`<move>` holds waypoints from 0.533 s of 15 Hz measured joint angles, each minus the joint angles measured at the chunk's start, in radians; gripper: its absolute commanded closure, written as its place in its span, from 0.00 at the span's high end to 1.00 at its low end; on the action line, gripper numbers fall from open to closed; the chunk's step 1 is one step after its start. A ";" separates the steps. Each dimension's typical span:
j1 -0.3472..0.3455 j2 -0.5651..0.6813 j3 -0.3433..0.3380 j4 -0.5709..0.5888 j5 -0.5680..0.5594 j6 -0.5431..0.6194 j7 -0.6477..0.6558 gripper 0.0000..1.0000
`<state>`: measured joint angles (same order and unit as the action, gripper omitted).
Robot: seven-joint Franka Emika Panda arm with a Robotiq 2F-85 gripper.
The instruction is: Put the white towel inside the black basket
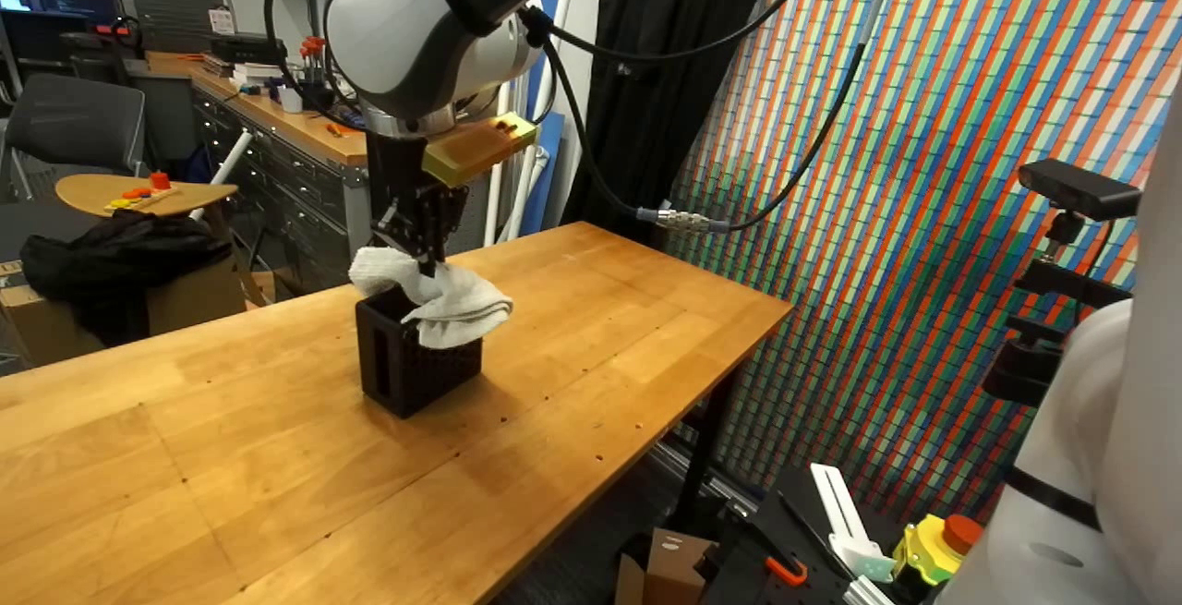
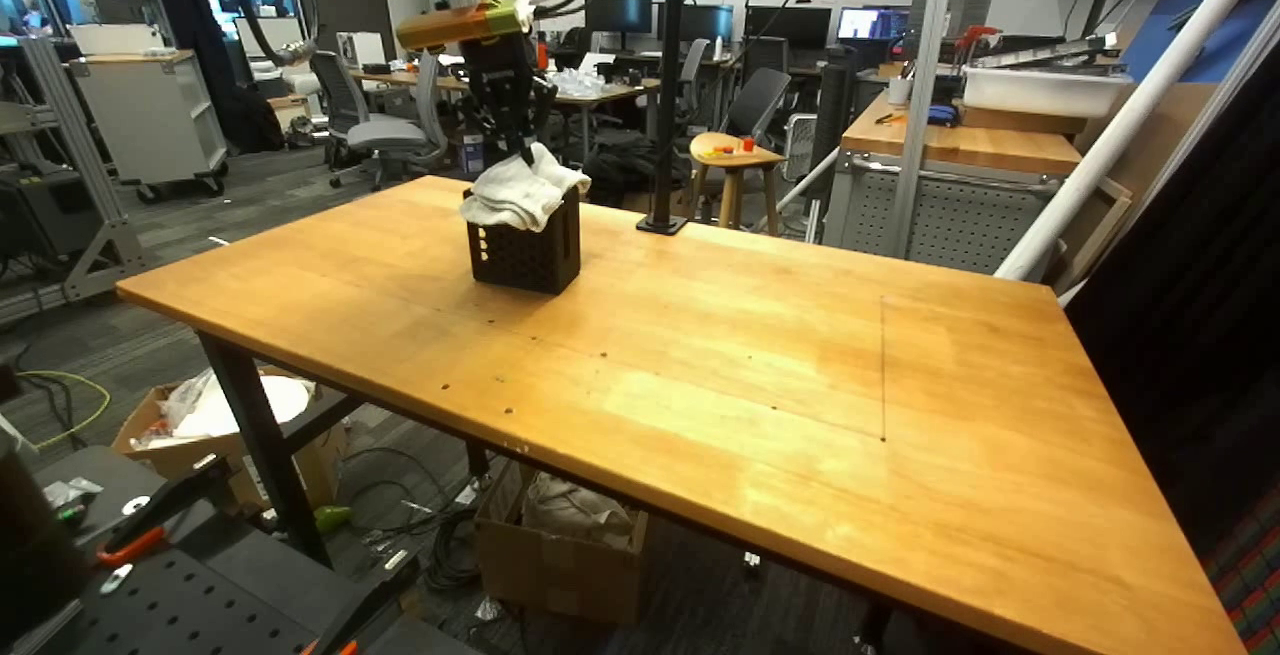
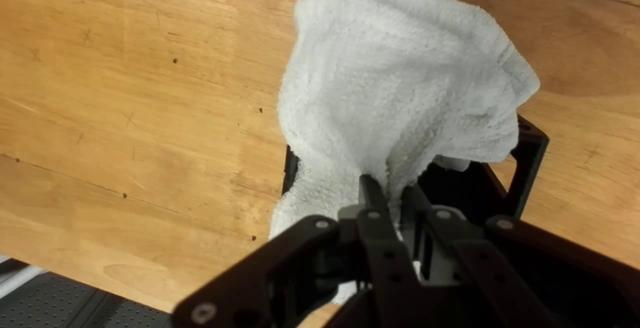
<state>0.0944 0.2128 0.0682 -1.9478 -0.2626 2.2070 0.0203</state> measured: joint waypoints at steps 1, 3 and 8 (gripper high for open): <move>0.001 0.000 0.000 0.000 0.000 0.000 0.000 0.05; 0.001 0.000 0.001 0.000 0.000 0.000 0.001 0.05; 0.001 0.001 0.001 -0.012 0.000 0.002 0.004 0.05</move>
<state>0.0957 0.2138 0.0690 -1.9595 -0.2626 2.2092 0.0247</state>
